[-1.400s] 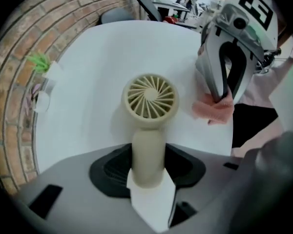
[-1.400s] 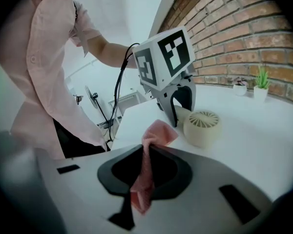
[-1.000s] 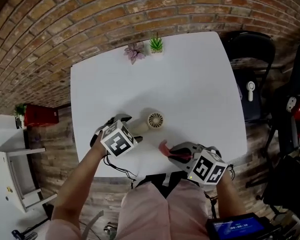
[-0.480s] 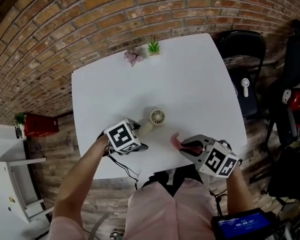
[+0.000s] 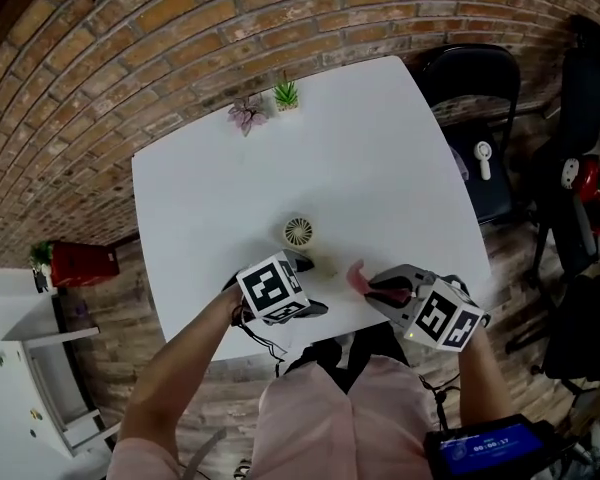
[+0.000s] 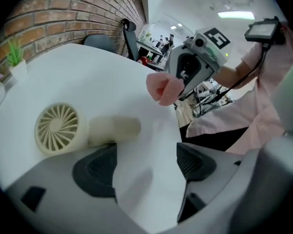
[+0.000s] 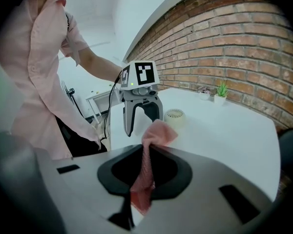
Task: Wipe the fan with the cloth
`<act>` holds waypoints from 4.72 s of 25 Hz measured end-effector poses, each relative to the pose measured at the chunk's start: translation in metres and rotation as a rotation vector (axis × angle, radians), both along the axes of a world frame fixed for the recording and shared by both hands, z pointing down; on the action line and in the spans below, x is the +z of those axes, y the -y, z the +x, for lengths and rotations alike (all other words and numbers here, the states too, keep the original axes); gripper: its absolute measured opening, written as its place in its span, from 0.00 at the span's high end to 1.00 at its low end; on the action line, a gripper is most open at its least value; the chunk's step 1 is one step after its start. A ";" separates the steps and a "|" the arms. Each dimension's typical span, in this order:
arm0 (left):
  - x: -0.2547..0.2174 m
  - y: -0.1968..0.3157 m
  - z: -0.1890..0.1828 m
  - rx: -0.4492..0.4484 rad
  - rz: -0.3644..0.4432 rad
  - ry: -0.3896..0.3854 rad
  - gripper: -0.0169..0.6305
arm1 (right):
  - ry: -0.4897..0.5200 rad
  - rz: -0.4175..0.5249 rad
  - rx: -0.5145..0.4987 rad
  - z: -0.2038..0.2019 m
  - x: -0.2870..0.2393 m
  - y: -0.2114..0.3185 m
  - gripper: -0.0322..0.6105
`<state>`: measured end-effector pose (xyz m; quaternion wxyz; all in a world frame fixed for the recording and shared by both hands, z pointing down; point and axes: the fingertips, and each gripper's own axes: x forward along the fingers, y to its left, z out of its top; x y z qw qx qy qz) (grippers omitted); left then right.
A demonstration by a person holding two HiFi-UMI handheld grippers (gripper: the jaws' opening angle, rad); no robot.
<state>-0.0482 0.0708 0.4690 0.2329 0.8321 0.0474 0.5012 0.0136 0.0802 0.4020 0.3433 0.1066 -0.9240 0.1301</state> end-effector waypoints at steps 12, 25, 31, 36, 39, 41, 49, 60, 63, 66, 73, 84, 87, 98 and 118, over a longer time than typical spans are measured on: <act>-0.029 0.007 0.021 0.044 0.094 -0.073 0.37 | -0.009 -0.007 -0.001 0.009 0.000 0.011 0.89; -0.027 0.109 -0.015 0.281 0.529 0.129 0.37 | -0.199 0.063 -0.153 0.011 0.016 0.076 0.89; -0.001 0.109 -0.015 0.301 0.456 0.152 0.38 | -0.371 0.099 -0.240 0.024 0.042 0.100 0.88; 0.008 0.106 -0.012 0.313 0.451 0.138 0.40 | -0.320 0.016 -0.236 0.025 0.043 0.097 0.66; 0.008 0.105 -0.010 0.331 0.455 0.147 0.40 | -0.224 -0.029 -0.184 0.031 0.023 0.102 0.60; 0.009 0.104 -0.008 0.343 0.458 0.149 0.40 | -0.200 -0.015 -0.153 0.035 0.015 0.111 0.61; 0.009 0.100 -0.003 0.373 0.449 0.151 0.40 | -0.268 -0.031 -0.208 0.025 0.058 0.108 0.62; 0.011 0.099 -0.004 0.436 0.458 0.191 0.40 | -0.278 0.194 -0.416 0.008 0.060 0.115 0.90; 0.012 0.099 -0.005 0.445 0.459 0.196 0.40 | -0.266 0.231 -0.461 -0.006 0.059 0.119 0.90; 0.012 0.099 -0.004 0.450 0.456 0.197 0.40 | -0.239 0.243 -0.494 -0.020 0.058 0.119 0.90; 0.013 0.098 -0.004 0.460 0.443 0.191 0.40 | -0.206 0.259 -0.545 -0.035 0.062 0.117 0.90; 0.014 0.099 -0.005 0.466 0.455 0.205 0.40 | -0.170 0.292 -0.631 -0.040 0.062 0.107 0.91; 0.015 0.098 -0.005 0.475 0.460 0.207 0.40 | -0.163 0.288 -0.652 -0.037 0.061 0.102 0.91; 0.015 0.099 -0.005 0.484 0.464 0.209 0.40 | -0.183 0.256 -0.676 -0.018 0.060 0.088 0.91; 0.019 0.103 -0.011 0.383 0.439 0.259 0.40 | -0.197 0.191 -0.483 0.006 0.060 0.059 0.91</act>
